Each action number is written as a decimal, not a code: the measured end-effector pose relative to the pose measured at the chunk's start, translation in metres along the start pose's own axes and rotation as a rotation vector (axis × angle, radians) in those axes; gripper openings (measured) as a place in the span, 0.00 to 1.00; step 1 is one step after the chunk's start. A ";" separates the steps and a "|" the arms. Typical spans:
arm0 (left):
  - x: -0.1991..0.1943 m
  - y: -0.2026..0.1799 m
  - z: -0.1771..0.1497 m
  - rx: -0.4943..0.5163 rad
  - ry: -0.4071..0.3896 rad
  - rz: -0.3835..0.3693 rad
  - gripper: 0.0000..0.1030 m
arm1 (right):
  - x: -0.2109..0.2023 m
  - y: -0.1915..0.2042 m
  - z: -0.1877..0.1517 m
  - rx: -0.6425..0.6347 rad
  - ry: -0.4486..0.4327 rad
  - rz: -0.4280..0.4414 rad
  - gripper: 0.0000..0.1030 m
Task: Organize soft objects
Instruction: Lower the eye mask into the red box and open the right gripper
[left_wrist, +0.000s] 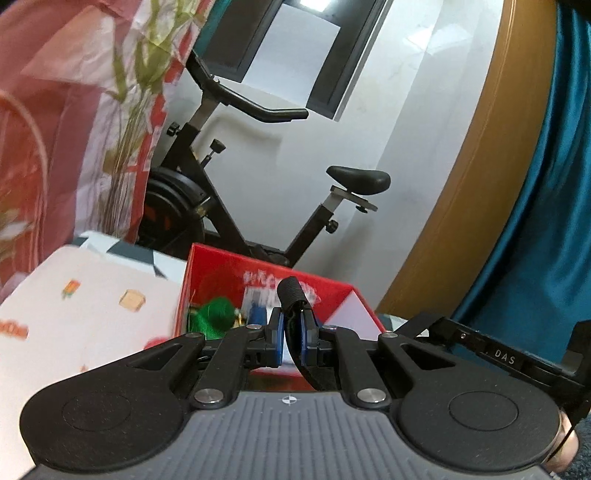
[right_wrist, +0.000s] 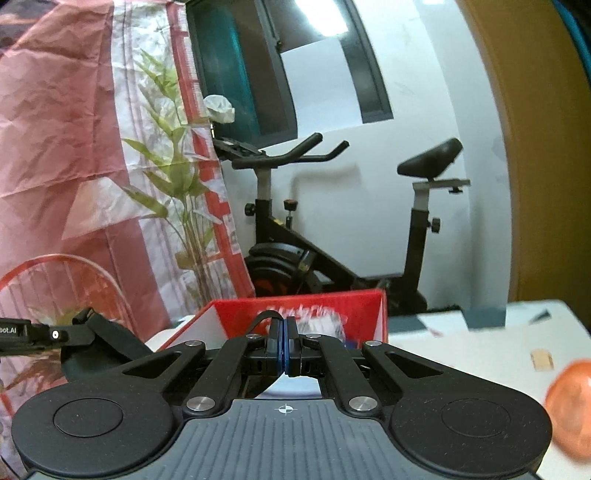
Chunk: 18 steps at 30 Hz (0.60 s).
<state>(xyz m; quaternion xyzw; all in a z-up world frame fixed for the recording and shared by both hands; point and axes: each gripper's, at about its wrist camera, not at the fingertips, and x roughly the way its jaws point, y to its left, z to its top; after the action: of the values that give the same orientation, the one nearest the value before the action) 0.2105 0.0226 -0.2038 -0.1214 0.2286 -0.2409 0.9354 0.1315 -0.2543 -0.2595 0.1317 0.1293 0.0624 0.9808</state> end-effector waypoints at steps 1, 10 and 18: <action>0.010 0.000 0.005 -0.004 0.011 0.002 0.09 | 0.008 0.000 0.006 -0.013 0.002 -0.005 0.01; 0.096 0.013 0.027 -0.039 0.119 0.102 0.09 | 0.099 -0.015 0.029 -0.080 0.094 -0.080 0.01; 0.141 0.026 0.021 0.003 0.237 0.119 0.10 | 0.158 -0.021 0.014 -0.146 0.246 -0.109 0.01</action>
<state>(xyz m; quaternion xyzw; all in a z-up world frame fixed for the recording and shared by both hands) 0.3413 -0.0241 -0.2467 -0.0771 0.3441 -0.1980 0.9146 0.2885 -0.2529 -0.2899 0.0443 0.2507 0.0340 0.9665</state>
